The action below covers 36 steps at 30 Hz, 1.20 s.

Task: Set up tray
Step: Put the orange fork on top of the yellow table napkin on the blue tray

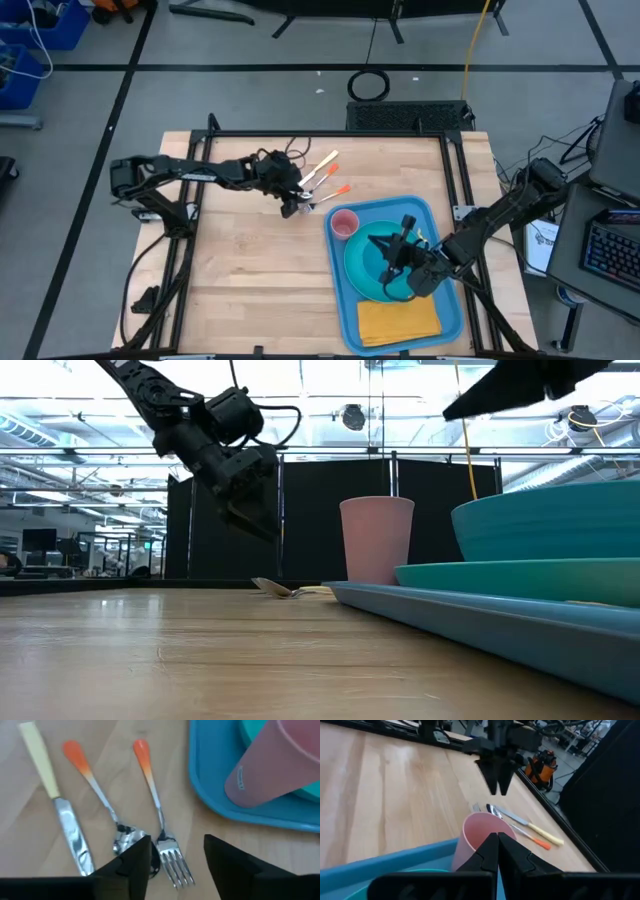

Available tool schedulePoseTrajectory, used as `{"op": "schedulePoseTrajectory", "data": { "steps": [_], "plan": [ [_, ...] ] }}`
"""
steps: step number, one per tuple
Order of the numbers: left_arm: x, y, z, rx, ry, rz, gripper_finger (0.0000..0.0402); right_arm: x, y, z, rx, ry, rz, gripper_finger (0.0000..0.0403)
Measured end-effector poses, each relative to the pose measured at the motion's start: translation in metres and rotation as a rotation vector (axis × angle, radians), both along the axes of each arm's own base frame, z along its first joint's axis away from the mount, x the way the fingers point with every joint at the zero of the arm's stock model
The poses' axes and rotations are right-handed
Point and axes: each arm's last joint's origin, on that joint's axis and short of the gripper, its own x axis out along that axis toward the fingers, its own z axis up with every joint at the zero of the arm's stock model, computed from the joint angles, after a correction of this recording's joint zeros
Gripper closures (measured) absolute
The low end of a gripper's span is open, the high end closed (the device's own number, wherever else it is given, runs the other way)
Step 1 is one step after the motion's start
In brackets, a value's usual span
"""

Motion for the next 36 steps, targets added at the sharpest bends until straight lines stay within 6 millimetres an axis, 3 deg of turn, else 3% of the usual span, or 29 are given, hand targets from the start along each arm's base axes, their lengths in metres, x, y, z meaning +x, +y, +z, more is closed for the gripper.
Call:
{"op": "schedulePoseTrajectory", "data": {
  "steps": [6,19,24,36],
  "plan": [
    [0.021,-0.008,-0.009,0.051,0.028,-0.033,0.0199,0.001,-0.007,-0.007,0.010,0.005,-0.031,0.0403],
    [0.054,-0.003,-0.022,0.095,0.073,-0.090,0.0229,0.001,-0.007,-0.007,0.013,0.006,-0.028,0.0403],
    [0.063,0.001,-0.038,0.099,0.134,-0.085,0.0231,0.001,-0.007,-0.007,0.013,0.007,-0.027,0.0403],
    [0.073,0.005,-0.041,0.140,0.160,-0.092,0.0231,0.002,-0.008,-0.008,0.030,0.014,-0.019,0.0403]
  ]
}}
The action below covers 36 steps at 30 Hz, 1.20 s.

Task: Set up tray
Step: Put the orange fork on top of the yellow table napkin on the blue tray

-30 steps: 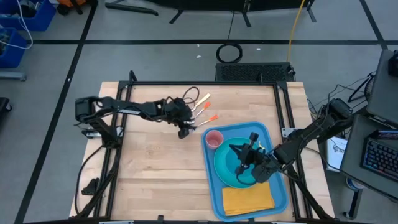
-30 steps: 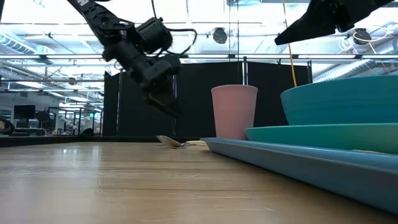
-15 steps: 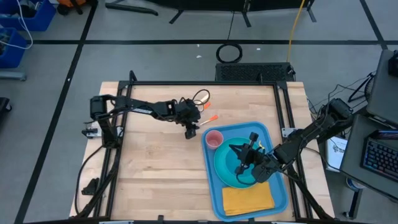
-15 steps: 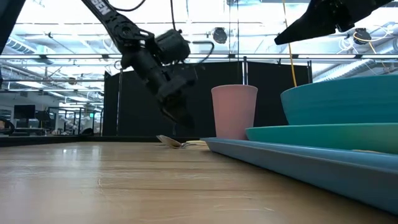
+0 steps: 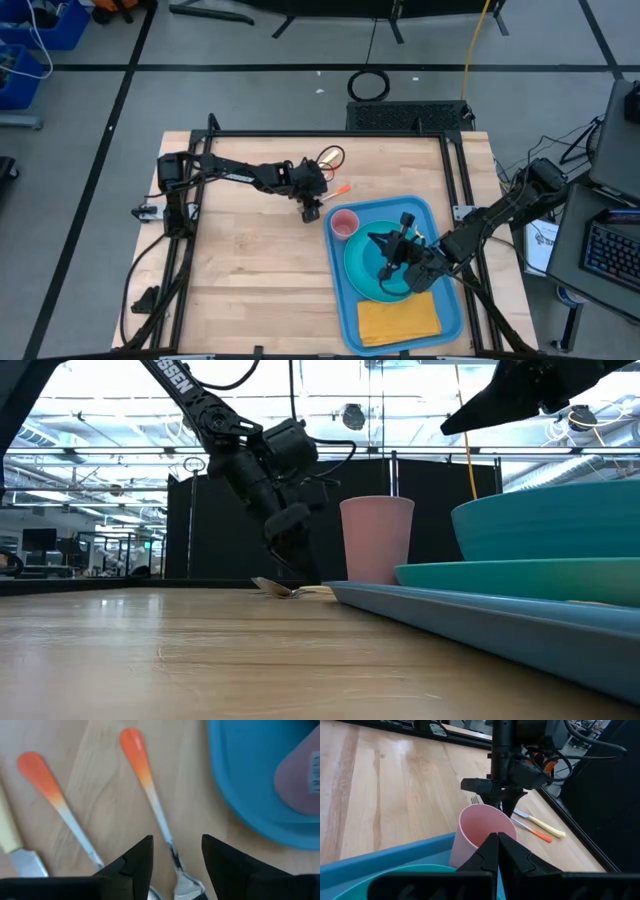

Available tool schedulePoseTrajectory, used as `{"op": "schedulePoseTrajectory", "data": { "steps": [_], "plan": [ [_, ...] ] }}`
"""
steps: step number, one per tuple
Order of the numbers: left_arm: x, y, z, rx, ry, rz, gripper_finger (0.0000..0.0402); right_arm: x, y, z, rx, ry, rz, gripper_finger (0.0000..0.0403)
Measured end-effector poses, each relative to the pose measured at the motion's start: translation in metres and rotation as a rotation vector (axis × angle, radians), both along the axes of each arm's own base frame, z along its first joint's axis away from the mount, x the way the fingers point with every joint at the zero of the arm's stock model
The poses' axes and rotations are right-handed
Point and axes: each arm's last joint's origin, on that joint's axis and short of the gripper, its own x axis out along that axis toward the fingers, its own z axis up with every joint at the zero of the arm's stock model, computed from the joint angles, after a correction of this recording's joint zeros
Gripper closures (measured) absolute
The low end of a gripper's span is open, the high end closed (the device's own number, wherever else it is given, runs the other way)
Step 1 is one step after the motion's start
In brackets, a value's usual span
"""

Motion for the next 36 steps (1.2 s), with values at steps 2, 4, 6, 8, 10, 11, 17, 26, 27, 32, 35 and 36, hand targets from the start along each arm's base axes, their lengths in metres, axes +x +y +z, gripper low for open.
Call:
{"op": "schedulePoseTrajectory", "data": {
  "steps": [2,4,6,8,10,11,17,26,27,32,35,36],
  "plan": [
    [-0.001,0.000,-0.001,0.012,0.013,0.012,0.0231,0.000,0.000,0.000,0.001,-0.001,0.000,0.0403],
    [-0.001,0.001,-0.001,0.013,0.016,0.012,0.0231,0.000,0.000,0.000,0.001,-0.001,0.000,0.0403],
    [-0.001,0.001,-0.001,0.013,0.012,0.011,0.0231,0.000,0.000,0.000,0.001,-0.001,0.000,0.0403],
    [-0.001,0.001,0.000,0.013,0.010,0.010,0.0231,0.000,0.000,0.000,0.001,-0.001,0.000,0.0403],
    [-0.001,0.001,0.000,0.014,0.008,0.010,0.0231,0.000,0.000,0.000,0.002,-0.002,0.000,0.0403],
    [-0.001,0.002,0.000,0.015,0.005,0.010,0.0231,0.000,0.000,0.000,0.002,-0.002,0.000,0.0403],
    [0.002,0.002,-0.016,0.005,0.038,0.004,0.0231,0.000,0.000,0.000,0.005,-0.006,0.000,0.0403],
    [0.002,0.004,-0.019,0.001,0.046,0.015,0.0232,0.000,0.000,0.000,0.008,-0.003,0.004,0.0403],
    [0.002,0.004,-0.019,0.001,0.045,0.015,0.0235,0.000,0.000,0.000,0.007,-0.003,0.004,0.0403],
    [0.002,0.004,-0.019,-0.002,0.044,0.017,0.0275,0.000,0.000,-0.002,0.004,0.003,0.003,0.0403],
    [0.002,0.005,-0.019,-0.002,0.044,0.017,0.0314,0.000,0.000,-0.002,0.004,0.002,0.003,0.0403],
    [0.002,0.004,-0.019,-0.002,0.043,0.015,0.0328,0.000,0.000,-0.002,0.004,0.002,0.003,0.0403]
  ]
}}
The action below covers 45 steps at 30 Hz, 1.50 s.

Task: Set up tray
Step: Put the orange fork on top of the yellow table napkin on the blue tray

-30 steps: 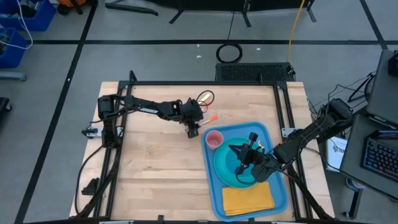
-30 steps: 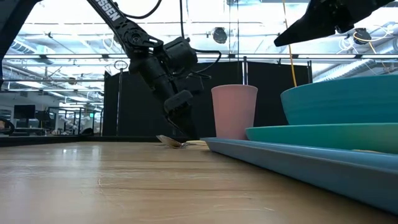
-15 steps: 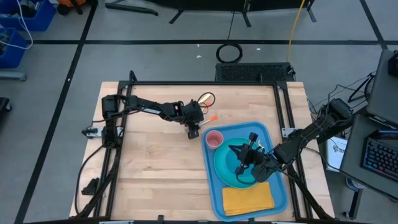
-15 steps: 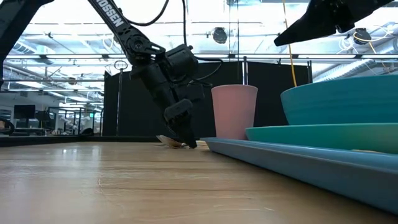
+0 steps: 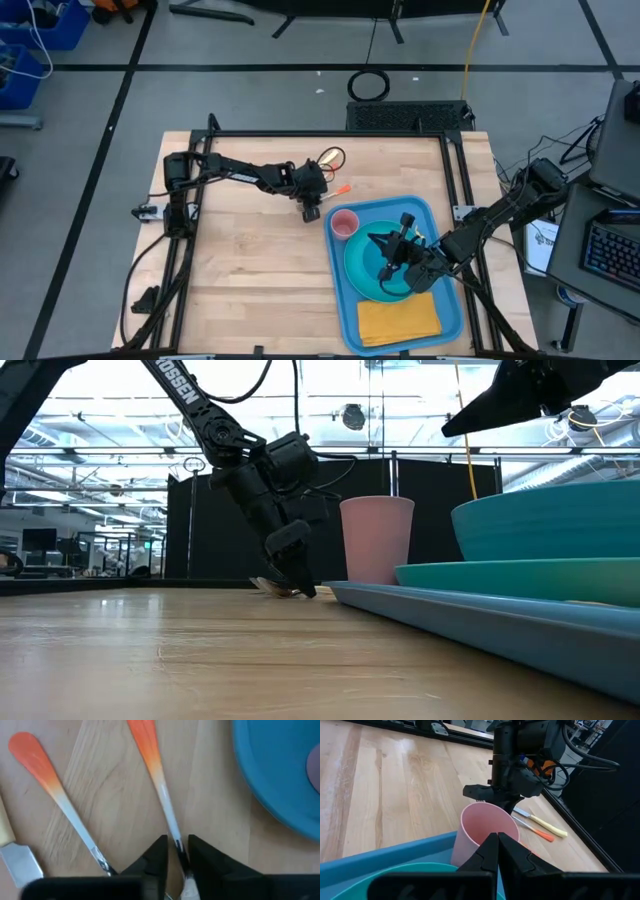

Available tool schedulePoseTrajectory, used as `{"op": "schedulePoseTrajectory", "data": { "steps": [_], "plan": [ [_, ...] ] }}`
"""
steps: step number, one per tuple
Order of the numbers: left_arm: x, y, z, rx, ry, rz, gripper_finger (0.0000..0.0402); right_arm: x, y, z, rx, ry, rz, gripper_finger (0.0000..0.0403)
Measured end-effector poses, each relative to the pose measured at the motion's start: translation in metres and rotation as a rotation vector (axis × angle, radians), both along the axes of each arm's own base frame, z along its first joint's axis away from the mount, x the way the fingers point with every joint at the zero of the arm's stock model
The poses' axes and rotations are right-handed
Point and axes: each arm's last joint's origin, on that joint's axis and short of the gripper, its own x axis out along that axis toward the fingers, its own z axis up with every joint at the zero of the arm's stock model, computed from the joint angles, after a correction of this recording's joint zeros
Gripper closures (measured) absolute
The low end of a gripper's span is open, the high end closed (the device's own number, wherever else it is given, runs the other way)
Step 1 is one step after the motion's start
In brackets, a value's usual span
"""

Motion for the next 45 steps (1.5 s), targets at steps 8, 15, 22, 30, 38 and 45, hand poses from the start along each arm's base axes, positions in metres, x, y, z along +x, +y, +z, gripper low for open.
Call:
{"op": "schedulePoseTrajectory", "data": {
  "steps": [8,15,22,30,38,45],
  "plan": [
    [0.000,-0.001,0.000,0.008,0.001,-0.019,0.0385,0.000,0.000,0.000,0.000,0.000,0.000,0.0403],
    [0.000,0.000,-0.001,0.028,0.010,-0.006,0.0391,0.000,0.000,0.000,0.007,0.005,0.008,0.0403],
    [-0.008,0.000,0.009,0.074,0.062,0.032,0.0391,0.000,0.000,0.000,0.002,0.001,0.002,0.0403],
    [-0.022,-0.002,0.045,0.125,0.059,0.083,0.0391,0.000,0.000,0.000,0.000,-0.010,-0.007,0.0403],
    [-0.033,-0.017,0.075,0.109,0.023,0.095,0.0391,0.001,0.000,0.001,0.003,-0.014,-0.006,0.0403],
    [-0.043,-0.039,0.100,0.177,-0.005,0.157,0.0391,0.000,0.001,0.001,-0.002,-0.016,-0.008,0.0403]
  ]
}}
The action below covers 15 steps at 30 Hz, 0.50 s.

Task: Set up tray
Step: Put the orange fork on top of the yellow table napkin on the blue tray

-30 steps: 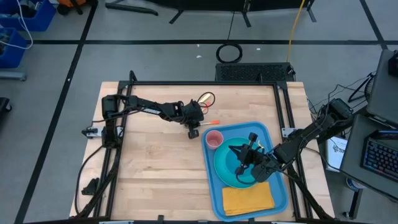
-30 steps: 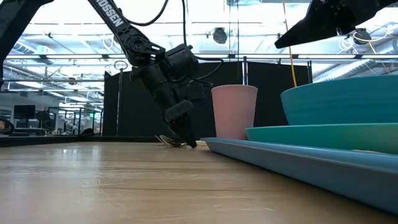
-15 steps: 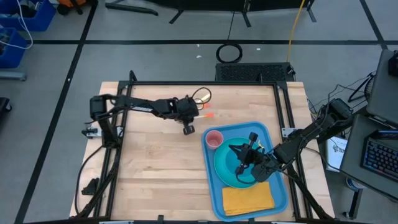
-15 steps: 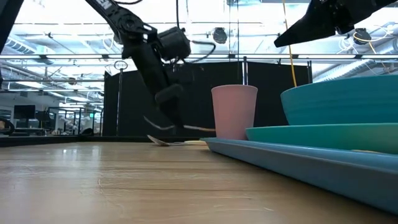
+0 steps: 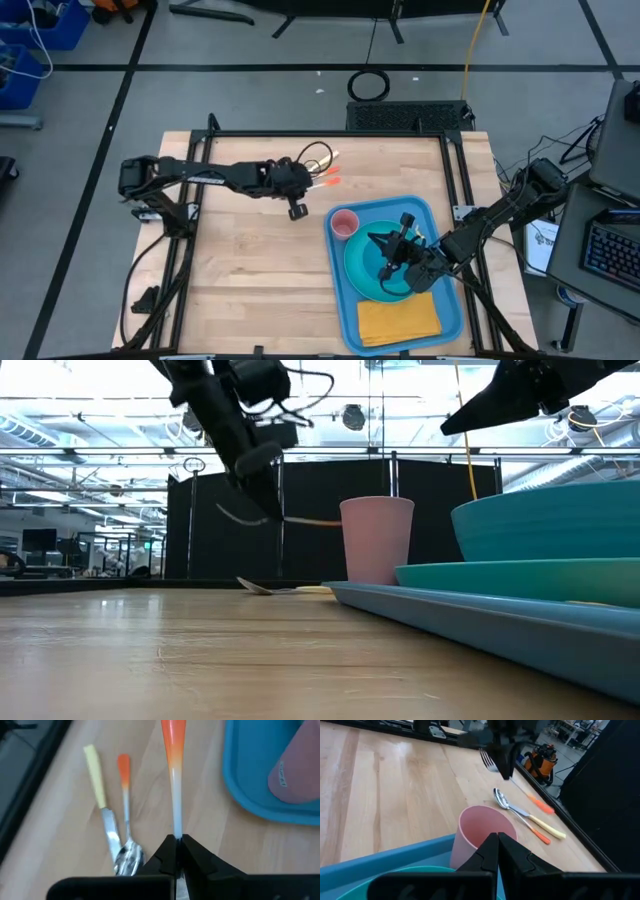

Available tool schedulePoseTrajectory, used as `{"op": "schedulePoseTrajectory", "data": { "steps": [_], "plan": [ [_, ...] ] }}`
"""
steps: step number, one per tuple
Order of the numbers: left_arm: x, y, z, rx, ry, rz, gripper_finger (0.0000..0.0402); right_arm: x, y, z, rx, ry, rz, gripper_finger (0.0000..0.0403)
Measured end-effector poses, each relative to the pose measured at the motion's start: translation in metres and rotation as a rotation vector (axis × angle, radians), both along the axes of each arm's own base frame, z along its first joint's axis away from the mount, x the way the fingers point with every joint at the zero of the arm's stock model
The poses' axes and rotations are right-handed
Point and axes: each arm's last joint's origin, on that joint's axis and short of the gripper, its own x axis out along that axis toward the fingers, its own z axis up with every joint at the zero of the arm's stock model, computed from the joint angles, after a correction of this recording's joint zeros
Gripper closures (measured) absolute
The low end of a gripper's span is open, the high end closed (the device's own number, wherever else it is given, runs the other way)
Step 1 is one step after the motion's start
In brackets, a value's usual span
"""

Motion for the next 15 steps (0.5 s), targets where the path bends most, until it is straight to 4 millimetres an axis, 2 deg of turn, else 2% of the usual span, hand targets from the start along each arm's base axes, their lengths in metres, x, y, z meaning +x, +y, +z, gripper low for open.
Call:
{"op": "schedulePoseTrajectory", "data": {
  "steps": [7,15],
  "plan": [
    [-0.011,-0.029,0.029,-0.004,-0.103,0.014,0.0391,-0.004,0.004,0.005,-0.024,-0.035,-0.010,0.0403],
    [-0.014,-0.082,0.044,-0.054,-0.212,-0.060,0.0391,-0.025,0.010,0.030,0.014,-0.105,0.068,0.0403]
  ]
}}
